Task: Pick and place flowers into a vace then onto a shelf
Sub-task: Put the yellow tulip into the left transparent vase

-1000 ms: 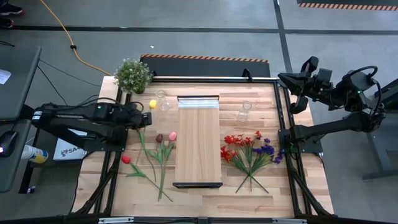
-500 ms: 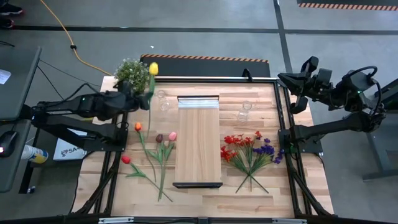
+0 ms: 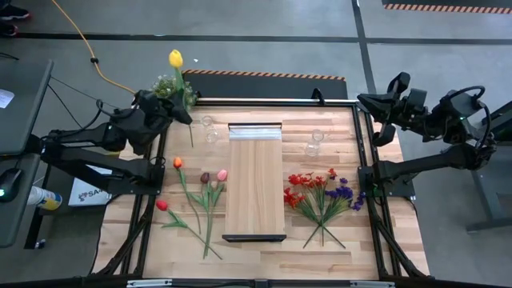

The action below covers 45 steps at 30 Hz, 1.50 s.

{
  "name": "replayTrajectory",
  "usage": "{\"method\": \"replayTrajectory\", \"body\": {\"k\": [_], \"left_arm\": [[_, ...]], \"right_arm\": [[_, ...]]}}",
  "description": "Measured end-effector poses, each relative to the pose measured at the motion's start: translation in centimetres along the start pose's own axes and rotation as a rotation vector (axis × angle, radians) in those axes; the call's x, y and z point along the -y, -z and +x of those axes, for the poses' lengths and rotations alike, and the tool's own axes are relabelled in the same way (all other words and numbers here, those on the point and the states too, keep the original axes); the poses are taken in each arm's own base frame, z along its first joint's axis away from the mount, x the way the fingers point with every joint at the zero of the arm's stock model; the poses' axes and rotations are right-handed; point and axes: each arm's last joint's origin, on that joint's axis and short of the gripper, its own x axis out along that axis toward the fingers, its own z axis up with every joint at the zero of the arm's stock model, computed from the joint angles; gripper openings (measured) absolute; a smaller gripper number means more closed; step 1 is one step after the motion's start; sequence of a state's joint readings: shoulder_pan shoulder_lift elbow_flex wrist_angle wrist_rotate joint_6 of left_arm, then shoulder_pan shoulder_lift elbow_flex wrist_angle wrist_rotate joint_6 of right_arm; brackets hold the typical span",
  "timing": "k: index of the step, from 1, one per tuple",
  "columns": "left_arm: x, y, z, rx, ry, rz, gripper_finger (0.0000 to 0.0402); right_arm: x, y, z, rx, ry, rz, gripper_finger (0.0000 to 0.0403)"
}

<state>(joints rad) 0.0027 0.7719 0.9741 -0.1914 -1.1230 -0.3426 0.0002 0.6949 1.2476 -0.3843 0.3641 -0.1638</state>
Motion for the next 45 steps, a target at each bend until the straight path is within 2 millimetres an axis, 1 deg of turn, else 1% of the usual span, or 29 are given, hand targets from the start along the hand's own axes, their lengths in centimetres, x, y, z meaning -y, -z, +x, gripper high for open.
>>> {"method": "replayTrajectory", "body": {"k": [3,5,9,14,17,23,25,29,34,38,41,45], "left_arm": [[0.4,-0.6,0.8,0.048,-0.005,0.027,0.0034],[0.6,-0.9,1.6,0.071,0.036,0.038,0.0034],[0.5,-1.2,3.7,0.111,0.095,0.091,0.0034],[-0.5,-1.8,6.1,0.150,0.149,0.100,0.0034],[-1.5,-2.1,7.1,0.156,0.174,0.110,0.0034],[-3.3,-2.4,8.8,0.134,0.207,0.057,0.0034],[-3.7,-1.8,9.3,0.100,0.240,0.033,0.0034],[-4.6,0.7,10.3,0.030,0.258,-0.017,0.0034],[-5.2,2.8,10.2,0.072,0.317,-0.043,0.0034],[-5.7,4.4,10.3,0.049,0.317,-0.037,0.0034],[-6.0,5.1,10.3,0.058,0.325,-0.033,0.0034],[-6.2,5.6,10.3,0.068,0.338,0.024,0.0034]], "right_arm": [[-0.1,0.1,0.2,-0.005,0.000,-0.003,0.0000],[-0.1,0.1,0.2,-0.006,-0.001,-0.003,0.0000],[-0.2,0.2,0.5,-0.015,-0.002,-0.004,0.0000],[-0.4,0.3,0.8,-0.023,-0.004,-0.007,0.0000],[-0.4,0.3,0.8,-0.024,-0.004,-0.007,0.0000],[-0.4,0.3,0.8,-0.024,-0.004,-0.009,0.0000],[-0.4,0.3,0.8,-0.024,-0.004,-0.010,0.0000],[-0.4,0.3,0.8,-0.024,0.000,-0.010,0.0000],[-0.3,0.3,0.8,-0.026,0.010,-0.009,0.0000],[-0.3,0.3,0.8,-0.028,0.021,-0.005,0.0000],[-0.3,0.3,0.8,-0.028,0.022,-0.006,0.0000],[-0.3,0.3,0.8,-0.028,0.022,-0.007,0.0000]]}}
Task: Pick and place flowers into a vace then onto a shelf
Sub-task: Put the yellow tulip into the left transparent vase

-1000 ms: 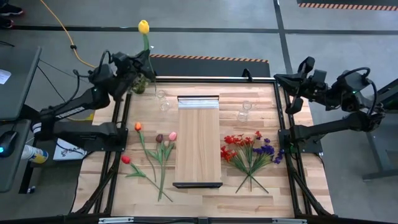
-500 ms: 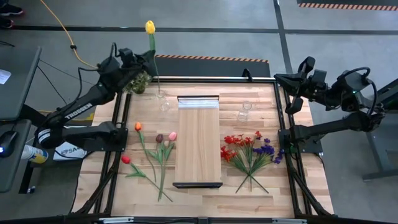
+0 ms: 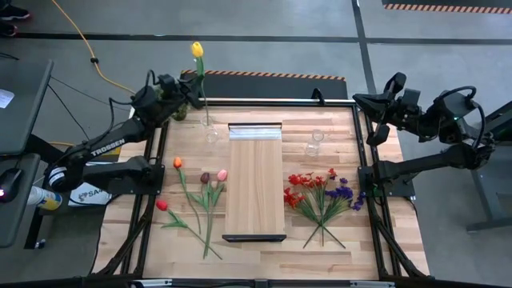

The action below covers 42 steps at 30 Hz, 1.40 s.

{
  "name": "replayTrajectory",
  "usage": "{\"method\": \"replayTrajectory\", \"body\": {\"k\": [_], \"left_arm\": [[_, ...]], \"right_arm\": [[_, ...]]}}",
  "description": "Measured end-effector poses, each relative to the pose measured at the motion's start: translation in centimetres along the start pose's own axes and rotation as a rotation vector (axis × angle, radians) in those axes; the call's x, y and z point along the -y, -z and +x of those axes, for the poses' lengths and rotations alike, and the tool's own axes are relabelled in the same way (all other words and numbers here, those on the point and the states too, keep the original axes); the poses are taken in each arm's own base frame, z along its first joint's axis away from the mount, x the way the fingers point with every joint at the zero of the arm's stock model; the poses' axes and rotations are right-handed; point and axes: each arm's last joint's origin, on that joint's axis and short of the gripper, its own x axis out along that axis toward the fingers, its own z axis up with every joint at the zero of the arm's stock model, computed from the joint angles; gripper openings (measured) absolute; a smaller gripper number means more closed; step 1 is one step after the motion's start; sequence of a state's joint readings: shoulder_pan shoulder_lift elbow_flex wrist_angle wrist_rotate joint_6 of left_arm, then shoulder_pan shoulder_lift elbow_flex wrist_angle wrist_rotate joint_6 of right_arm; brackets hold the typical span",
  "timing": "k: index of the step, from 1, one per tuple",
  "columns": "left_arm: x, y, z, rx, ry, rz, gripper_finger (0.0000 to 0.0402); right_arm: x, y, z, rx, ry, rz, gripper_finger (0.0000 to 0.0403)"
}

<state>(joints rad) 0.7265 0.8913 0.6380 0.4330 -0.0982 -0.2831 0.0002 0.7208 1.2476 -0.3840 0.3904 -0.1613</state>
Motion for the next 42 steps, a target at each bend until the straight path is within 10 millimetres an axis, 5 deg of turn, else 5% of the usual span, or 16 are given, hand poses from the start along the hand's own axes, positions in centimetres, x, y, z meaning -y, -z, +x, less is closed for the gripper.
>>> {"method": "replayTrajectory", "body": {"k": [26,42], "left_arm": [[-0.1,0.4,0.4,-0.005,-0.011,0.152,0.0034],[-0.5,2.5,2.1,-0.063,-0.011,0.164,0.0035]], "right_arm": [[-0.3,0.2,0.6,-0.016,-0.003,-0.006,0.0000],[-0.6,0.4,1.3,-0.035,-0.007,-0.011,0.0000]]}}
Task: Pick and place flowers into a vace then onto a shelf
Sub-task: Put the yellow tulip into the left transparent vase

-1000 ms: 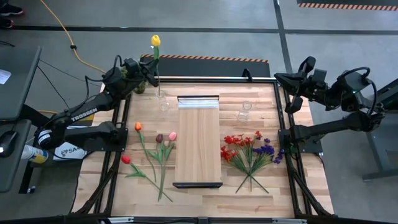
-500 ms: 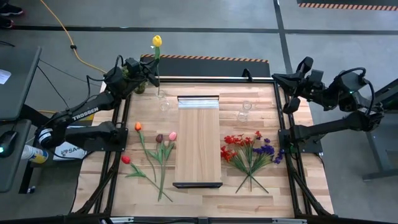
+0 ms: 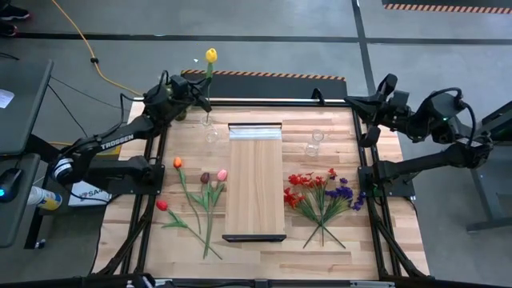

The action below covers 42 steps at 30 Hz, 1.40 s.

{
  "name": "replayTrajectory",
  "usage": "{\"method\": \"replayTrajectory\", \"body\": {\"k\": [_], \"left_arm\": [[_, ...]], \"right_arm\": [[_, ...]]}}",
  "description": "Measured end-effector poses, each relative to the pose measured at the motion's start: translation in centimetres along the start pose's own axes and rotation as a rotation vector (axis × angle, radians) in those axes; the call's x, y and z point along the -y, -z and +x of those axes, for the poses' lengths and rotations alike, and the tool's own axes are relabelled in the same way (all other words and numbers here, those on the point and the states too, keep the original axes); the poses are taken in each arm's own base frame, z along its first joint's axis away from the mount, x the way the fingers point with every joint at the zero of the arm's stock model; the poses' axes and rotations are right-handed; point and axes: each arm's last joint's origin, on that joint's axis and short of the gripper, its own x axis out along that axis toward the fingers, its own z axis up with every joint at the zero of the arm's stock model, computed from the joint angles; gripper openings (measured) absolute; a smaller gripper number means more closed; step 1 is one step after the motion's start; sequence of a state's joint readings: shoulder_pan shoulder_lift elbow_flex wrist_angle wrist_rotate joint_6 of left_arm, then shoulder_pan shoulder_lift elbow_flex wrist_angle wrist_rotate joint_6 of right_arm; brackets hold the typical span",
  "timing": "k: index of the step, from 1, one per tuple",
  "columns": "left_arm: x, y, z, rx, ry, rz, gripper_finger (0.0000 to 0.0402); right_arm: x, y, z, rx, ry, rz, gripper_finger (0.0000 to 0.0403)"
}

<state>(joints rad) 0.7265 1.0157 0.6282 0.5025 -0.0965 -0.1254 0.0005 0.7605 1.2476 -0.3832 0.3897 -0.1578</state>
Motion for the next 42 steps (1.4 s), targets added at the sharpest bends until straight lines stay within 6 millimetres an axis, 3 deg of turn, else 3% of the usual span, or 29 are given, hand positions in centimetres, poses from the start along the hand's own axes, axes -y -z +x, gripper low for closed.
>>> {"method": "replayTrajectory", "body": {"k": [10,42], "left_arm": [[-0.3,2.3,-0.7,-0.030,0.017,-0.071,0.0036],[-0.3,3.5,-0.9,-0.167,0.050,-0.107,0.0071]], "right_arm": [[0.0,0.0,0.0,0.001,0.000,-0.003,0.0000],[0.0,0.0,0.0,0.001,0.001,-0.002,0.0000]]}}
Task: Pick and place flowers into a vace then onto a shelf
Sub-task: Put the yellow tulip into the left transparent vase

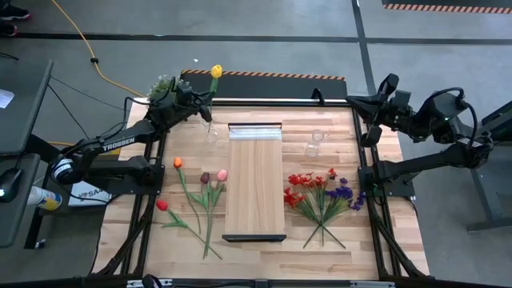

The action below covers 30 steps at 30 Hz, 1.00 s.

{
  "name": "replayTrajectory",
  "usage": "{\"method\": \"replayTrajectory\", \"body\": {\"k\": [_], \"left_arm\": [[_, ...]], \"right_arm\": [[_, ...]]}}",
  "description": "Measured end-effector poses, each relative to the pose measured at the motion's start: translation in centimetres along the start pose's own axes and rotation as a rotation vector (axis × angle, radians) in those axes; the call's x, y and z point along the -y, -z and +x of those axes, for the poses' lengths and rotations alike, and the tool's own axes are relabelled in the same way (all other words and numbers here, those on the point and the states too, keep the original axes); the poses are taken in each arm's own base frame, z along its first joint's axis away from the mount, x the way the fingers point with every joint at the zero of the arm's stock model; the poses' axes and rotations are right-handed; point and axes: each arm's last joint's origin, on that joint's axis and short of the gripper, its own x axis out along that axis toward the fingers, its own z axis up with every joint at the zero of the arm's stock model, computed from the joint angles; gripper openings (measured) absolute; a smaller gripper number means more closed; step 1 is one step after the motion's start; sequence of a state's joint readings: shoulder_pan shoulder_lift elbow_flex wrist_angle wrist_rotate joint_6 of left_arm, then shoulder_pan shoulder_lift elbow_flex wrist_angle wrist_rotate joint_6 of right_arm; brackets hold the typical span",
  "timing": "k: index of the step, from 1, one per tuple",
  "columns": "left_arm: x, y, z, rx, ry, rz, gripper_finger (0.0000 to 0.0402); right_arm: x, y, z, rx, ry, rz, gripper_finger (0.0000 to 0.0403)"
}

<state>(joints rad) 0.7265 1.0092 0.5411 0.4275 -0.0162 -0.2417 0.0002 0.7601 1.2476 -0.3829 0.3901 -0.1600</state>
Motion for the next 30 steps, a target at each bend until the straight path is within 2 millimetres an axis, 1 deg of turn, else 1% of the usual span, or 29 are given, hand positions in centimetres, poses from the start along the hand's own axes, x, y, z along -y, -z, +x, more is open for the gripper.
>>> {"method": "replayTrajectory", "body": {"k": [12,23,30], "left_arm": [[0.0,0.2,-0.1,-0.027,0.000,-0.010,0.0072],[0.0,0.0,-1.6,-0.082,-0.011,-0.010,0.0072],[-0.1,0.4,-2.5,-0.159,-0.032,-0.036,0.0072]], "right_arm": [[0.0,0.0,0.0,0.000,0.000,0.002,0.0000],[0.0,0.0,0.0,0.000,0.000,-0.002,0.0000],[0.0,0.0,0.0,-0.001,0.000,-0.005,0.0000]]}}
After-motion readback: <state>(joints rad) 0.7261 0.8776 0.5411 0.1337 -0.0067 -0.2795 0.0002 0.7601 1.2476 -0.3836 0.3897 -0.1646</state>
